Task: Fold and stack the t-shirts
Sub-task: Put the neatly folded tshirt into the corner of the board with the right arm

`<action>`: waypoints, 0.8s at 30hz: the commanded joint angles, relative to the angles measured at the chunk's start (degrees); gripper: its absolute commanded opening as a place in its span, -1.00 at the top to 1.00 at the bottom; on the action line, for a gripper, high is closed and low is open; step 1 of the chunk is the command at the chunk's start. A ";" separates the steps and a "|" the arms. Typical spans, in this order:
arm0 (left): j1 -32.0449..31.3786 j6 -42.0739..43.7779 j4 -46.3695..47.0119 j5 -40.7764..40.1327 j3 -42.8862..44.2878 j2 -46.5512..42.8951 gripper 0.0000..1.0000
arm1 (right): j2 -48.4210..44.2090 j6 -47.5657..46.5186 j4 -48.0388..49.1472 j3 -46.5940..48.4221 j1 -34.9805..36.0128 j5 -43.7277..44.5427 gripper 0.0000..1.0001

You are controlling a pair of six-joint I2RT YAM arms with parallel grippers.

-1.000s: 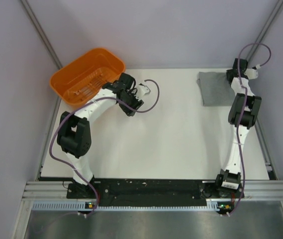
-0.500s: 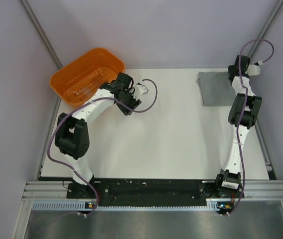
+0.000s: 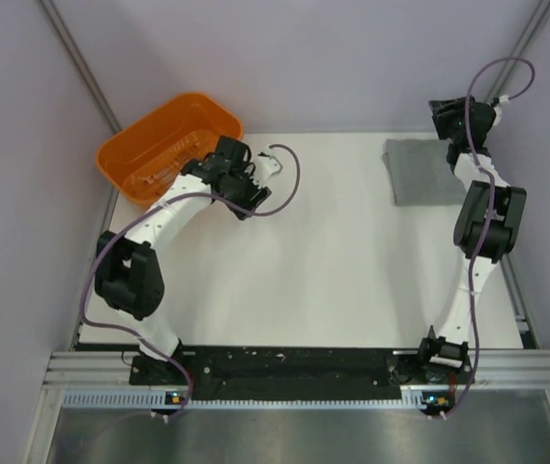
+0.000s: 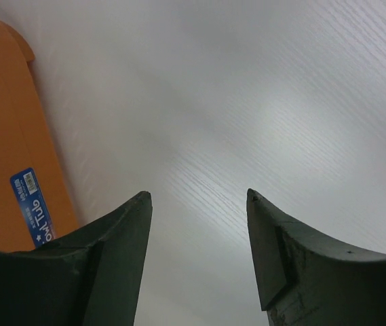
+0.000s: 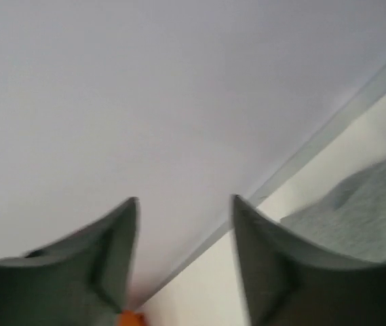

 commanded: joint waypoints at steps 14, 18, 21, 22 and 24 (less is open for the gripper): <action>12.16 -11.45 22.32 2.62 -25.25 -23.70 -0.97 | -40.69 -42.27 2.29 -46.38 19.03 9.13 -0.97; 13.31 -14.27 42.50 -1.22 -42.45 -30.74 -0.97 | -48.79 -50.88 11.42 -61.59 22.46 17.37 -0.97; 13.57 -16.64 61.32 -6.86 -52.41 -32.86 -0.97 | -51.96 -56.86 14.51 -67.93 25.18 25.81 -0.97; 13.75 -16.91 64.94 -6.95 -54.53 -32.69 -0.97 | -53.01 -57.92 16.09 -69.69 25.45 27.14 -0.97; 14.10 -17.96 71.97 -5.99 -58.31 -31.46 -0.97 | -54.86 -59.34 21.26 -74.43 25.54 26.98 -0.97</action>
